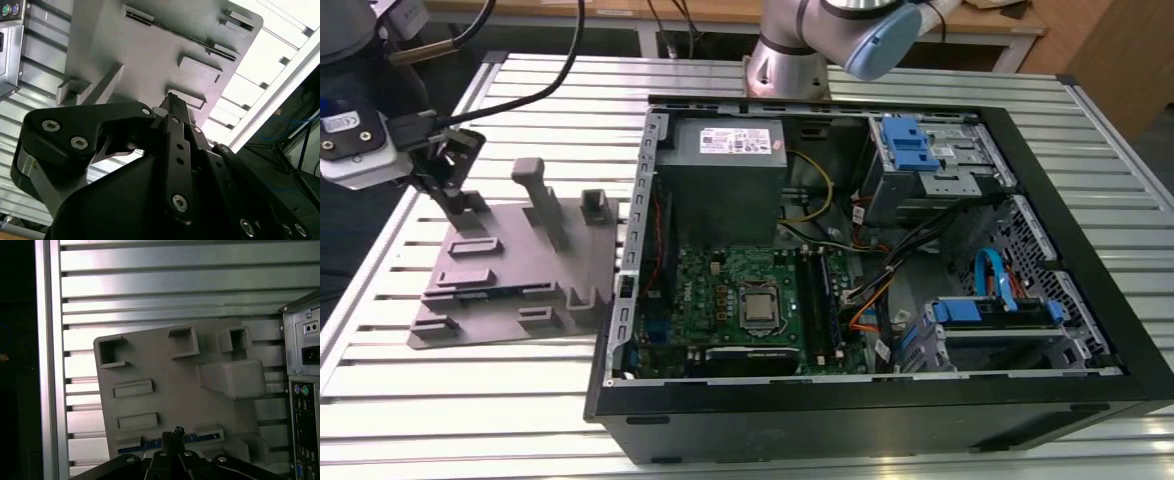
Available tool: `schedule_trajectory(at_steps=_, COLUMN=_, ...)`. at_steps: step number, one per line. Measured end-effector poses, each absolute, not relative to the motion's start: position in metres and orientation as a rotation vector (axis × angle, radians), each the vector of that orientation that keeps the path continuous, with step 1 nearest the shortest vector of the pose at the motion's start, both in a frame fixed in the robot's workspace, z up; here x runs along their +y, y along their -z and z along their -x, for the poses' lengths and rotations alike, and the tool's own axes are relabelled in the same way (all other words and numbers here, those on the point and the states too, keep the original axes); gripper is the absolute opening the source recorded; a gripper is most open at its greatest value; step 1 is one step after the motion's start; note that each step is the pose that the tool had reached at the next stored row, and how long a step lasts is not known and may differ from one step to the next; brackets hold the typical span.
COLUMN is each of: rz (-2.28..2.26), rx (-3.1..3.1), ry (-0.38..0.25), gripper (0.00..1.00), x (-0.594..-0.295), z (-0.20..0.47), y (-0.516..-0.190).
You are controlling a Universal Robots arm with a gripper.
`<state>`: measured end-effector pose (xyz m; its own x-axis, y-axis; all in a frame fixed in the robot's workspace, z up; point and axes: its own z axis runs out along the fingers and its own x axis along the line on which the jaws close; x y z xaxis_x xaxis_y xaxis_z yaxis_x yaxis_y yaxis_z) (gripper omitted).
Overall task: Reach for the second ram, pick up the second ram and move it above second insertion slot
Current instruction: 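Reach for the second ram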
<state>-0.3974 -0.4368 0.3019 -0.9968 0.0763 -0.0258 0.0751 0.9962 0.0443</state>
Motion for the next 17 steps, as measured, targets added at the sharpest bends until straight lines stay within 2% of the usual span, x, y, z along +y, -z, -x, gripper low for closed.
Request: schedule_trajectory(at_steps=17, rz=-0.118, rx=3.115, ry=-0.065, gripper=0.11, x=-0.438, z=0.381, y=-0.289)
